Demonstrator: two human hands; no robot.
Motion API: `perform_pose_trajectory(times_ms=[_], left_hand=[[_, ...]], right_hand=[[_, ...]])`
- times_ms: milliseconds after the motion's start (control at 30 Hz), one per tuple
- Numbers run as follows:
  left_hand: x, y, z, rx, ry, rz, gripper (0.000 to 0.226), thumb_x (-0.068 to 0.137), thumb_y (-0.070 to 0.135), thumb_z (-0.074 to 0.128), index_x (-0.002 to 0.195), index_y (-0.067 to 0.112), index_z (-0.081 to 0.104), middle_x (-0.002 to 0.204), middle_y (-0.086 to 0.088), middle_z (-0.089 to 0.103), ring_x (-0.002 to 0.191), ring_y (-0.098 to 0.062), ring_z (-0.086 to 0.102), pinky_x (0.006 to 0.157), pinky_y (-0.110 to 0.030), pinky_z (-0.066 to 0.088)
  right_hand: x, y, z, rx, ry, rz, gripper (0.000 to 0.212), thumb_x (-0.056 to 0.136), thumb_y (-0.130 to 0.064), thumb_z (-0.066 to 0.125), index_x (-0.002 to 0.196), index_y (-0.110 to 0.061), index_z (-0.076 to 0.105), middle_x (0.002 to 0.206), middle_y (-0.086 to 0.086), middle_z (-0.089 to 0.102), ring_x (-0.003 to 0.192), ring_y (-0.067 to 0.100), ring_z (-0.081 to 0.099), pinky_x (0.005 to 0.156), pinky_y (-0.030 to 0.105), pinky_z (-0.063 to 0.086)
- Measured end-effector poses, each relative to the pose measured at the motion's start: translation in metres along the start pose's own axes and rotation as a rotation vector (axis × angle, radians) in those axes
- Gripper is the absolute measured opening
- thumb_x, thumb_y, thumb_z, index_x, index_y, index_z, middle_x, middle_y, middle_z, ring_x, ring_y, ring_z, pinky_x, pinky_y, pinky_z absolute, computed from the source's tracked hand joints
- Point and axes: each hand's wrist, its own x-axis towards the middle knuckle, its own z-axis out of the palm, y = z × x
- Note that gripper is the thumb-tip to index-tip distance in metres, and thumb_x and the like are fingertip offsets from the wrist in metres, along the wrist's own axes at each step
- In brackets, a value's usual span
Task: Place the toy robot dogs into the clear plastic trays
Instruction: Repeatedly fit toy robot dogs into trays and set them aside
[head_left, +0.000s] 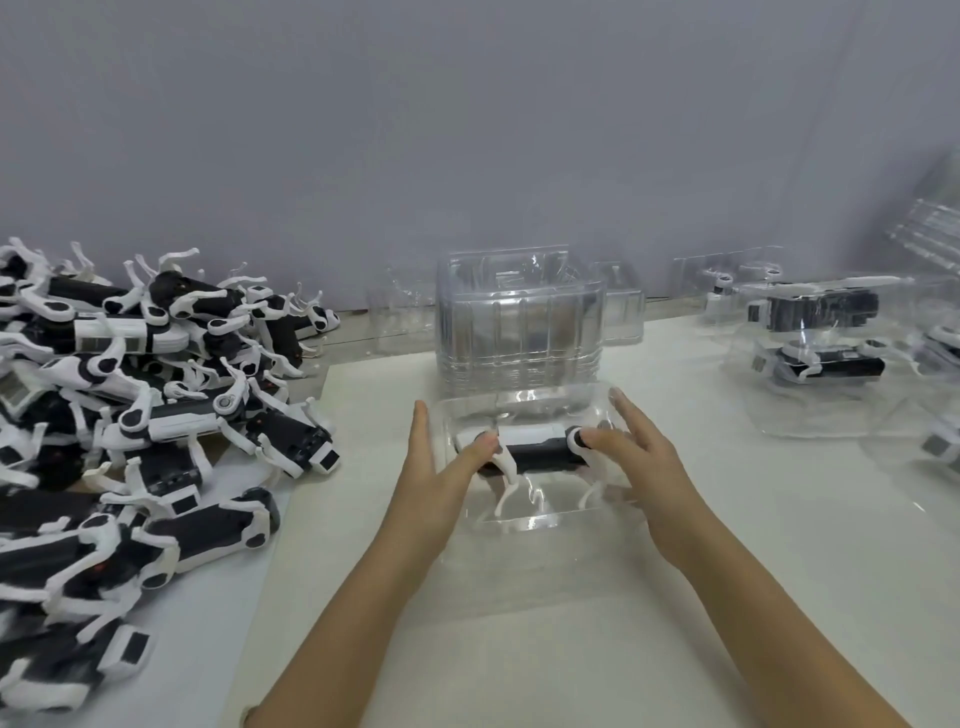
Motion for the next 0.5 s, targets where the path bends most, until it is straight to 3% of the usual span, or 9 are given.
perform_pose_trajectory(times_ms=[67,133,267,367,500], left_hand=[[-0.001,-0.001,-0.002,-0.047,-0.061,-0.13,0.12,0.06,0.064,0.073,0.154,0.041,0.002,0.159,0.017,0.015,0.144,-0.008,0.018,0.1,-0.029,0.021],[-0.004,-0.003,-0.001,-0.085,-0.095,-0.205,0.126,0.05,0.063,0.069,0.155,0.038,0.003,0.159,0.016,0.015,0.147,-0.011,0.014,0.108,-0.034,0.021],[-0.006,-0.012,0.019,-0.224,-0.089,-0.159,0.082,0.09,0.037,0.061,0.153,0.043,0.008,0.147,0.024,0.019,0.134,0.004,0.018,0.107,-0.026,0.018],[-0.006,-0.013,0.042,-0.291,-0.1,-0.143,0.063,0.095,0.031,0.054,0.147,0.049,0.023,0.138,0.025,0.027,0.124,0.005,0.024,0.102,-0.026,0.022],[0.0,-0.007,0.091,-0.361,-0.13,-0.163,0.052,0.097,0.019,0.052,0.144,0.036,0.038,0.143,0.014,0.036,0.131,-0.001,0.029,0.103,-0.026,0.022]], right_hand=[[0.003,0.001,-0.008,0.042,0.012,0.087,0.053,0.077,-0.036,0.07,0.125,-0.052,0.055,0.135,-0.019,0.052,0.118,-0.009,0.05,0.098,0.032,0.042],[0.005,0.001,-0.016,0.022,0.033,0.149,0.06,0.081,-0.037,0.068,0.138,-0.036,0.049,0.141,-0.018,0.043,0.134,0.005,0.038,0.104,0.033,0.031],[-0.005,-0.006,-0.039,-0.165,0.076,0.066,0.069,0.078,-0.042,0.069,0.143,-0.031,0.046,0.146,-0.014,0.043,0.133,0.009,0.039,0.104,0.034,0.033],[-0.02,-0.015,-0.069,-0.212,0.223,-0.049,0.074,0.068,-0.049,0.059,0.14,-0.033,0.047,0.142,-0.012,0.046,0.134,0.011,0.041,0.11,0.036,0.033],[-0.042,-0.02,-0.124,-0.066,0.544,-0.206,0.051,0.073,-0.039,0.063,0.123,-0.035,0.057,0.131,-0.009,0.054,0.128,0.011,0.047,0.104,0.031,0.035]])
